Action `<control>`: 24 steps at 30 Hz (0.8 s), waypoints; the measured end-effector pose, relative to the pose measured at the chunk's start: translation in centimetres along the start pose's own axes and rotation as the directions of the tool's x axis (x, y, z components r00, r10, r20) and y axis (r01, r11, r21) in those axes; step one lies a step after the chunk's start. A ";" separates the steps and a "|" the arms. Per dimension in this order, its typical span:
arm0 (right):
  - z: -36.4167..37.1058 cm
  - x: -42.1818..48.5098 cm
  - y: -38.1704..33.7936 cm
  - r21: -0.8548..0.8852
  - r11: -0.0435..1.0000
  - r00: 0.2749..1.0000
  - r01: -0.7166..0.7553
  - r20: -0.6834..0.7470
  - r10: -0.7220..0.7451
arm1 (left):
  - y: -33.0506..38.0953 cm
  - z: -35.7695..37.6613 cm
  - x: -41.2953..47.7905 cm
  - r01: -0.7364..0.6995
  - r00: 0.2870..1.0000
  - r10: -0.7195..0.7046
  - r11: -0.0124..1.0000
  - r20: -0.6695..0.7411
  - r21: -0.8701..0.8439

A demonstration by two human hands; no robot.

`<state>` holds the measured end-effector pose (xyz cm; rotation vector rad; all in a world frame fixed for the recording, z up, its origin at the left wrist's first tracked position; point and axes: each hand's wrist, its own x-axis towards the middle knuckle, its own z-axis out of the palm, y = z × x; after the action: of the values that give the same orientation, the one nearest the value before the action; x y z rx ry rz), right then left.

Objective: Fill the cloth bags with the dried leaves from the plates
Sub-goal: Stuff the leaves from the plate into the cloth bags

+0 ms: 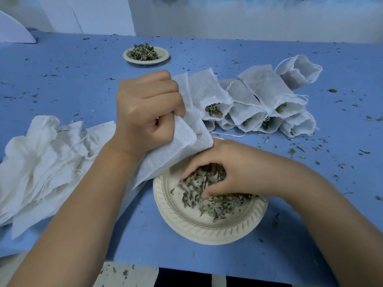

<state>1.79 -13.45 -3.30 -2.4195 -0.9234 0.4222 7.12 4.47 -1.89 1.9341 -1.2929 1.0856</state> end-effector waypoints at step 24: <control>0.0 0.3 -0.5 0.499 0.784 0.684 0.368 -0.717 0.135 | 0.5 0.5 0.1 -0.044 0.999 0.045 0.998 0.013 -0.037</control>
<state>1.71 -12.88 -3.07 -1.6396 -0.4598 -0.2811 6.84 3.85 -2.05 1.8973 -1.3602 1.0643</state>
